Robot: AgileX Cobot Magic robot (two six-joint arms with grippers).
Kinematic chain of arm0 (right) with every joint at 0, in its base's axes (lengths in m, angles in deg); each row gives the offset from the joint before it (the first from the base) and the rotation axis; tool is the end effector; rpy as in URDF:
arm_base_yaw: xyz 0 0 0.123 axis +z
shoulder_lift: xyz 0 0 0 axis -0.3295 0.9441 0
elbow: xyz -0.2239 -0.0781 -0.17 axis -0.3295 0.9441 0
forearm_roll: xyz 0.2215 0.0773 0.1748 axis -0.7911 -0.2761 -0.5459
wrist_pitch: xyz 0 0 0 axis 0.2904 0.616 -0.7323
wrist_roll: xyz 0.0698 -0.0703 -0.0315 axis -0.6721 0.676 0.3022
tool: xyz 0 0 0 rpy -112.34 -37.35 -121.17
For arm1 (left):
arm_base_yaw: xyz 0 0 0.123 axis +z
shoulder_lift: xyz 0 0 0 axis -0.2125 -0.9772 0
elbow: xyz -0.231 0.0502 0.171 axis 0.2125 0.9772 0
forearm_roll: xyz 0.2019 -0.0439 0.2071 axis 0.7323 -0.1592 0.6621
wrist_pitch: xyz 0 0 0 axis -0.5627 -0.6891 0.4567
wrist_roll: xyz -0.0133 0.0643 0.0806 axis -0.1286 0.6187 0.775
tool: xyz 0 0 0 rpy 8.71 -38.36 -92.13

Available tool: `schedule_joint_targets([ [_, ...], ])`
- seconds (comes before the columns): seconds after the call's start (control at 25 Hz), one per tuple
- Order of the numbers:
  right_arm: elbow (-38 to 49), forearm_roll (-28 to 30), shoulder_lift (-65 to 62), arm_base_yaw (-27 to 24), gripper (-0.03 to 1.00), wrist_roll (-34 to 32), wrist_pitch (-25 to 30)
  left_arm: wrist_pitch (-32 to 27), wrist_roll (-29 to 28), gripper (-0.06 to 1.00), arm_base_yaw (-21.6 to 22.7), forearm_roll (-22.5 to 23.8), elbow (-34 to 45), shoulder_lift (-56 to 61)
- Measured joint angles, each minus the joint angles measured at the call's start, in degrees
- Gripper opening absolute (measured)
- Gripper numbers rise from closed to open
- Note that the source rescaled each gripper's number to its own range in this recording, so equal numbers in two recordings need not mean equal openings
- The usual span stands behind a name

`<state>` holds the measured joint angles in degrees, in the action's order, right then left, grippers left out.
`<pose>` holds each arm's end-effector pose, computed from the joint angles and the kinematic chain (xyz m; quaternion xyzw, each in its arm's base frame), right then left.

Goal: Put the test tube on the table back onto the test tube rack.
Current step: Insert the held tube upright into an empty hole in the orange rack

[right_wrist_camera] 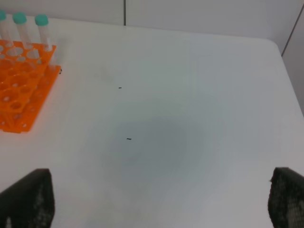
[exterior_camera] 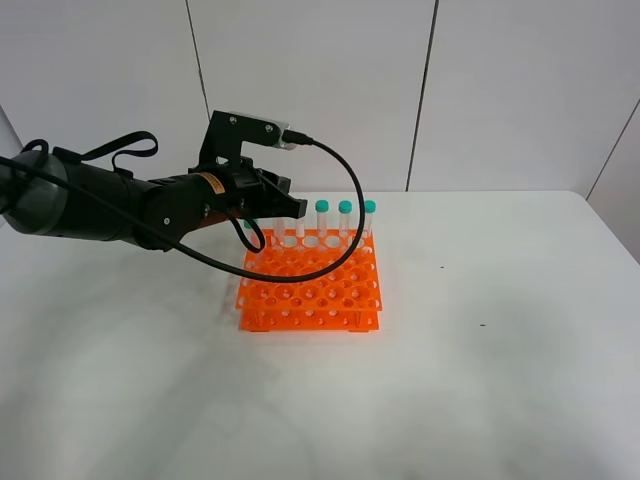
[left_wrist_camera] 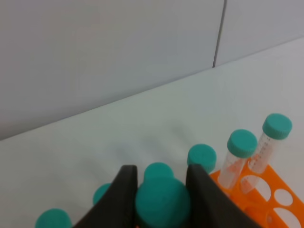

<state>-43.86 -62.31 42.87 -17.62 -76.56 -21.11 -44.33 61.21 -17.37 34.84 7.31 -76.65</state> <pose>0.0366 0.0032 0.2955 -0.0325 0.8401 0.0066 0.5414 0.3832 -0.2155 0.1809 0.2087 0.7684 -0.1378 0.5891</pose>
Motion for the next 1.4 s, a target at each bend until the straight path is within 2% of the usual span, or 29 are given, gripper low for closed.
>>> schedule_joint_targets([
  [0.48, 0.0, 0.0, 0.0, 0.0, 1.00, 0.0, 0.0, 2.1, 2.3, 0.00, 0.2, 0.0, -0.1, -4.2],
  [1.0, 0.0, -0.2, 0.0, 0.0, 1.00, 0.0, 0.0, 3.6, 2.4, 0.00, 0.3, 0.0, -0.2, -7.3],
  [1.4, 0.0, -0.2, 0.0, 0.0, 1.00, 0.0, 0.0, 5.6, -1.0, 0.00, 0.3, 0.0, -0.2, -10.3],
])
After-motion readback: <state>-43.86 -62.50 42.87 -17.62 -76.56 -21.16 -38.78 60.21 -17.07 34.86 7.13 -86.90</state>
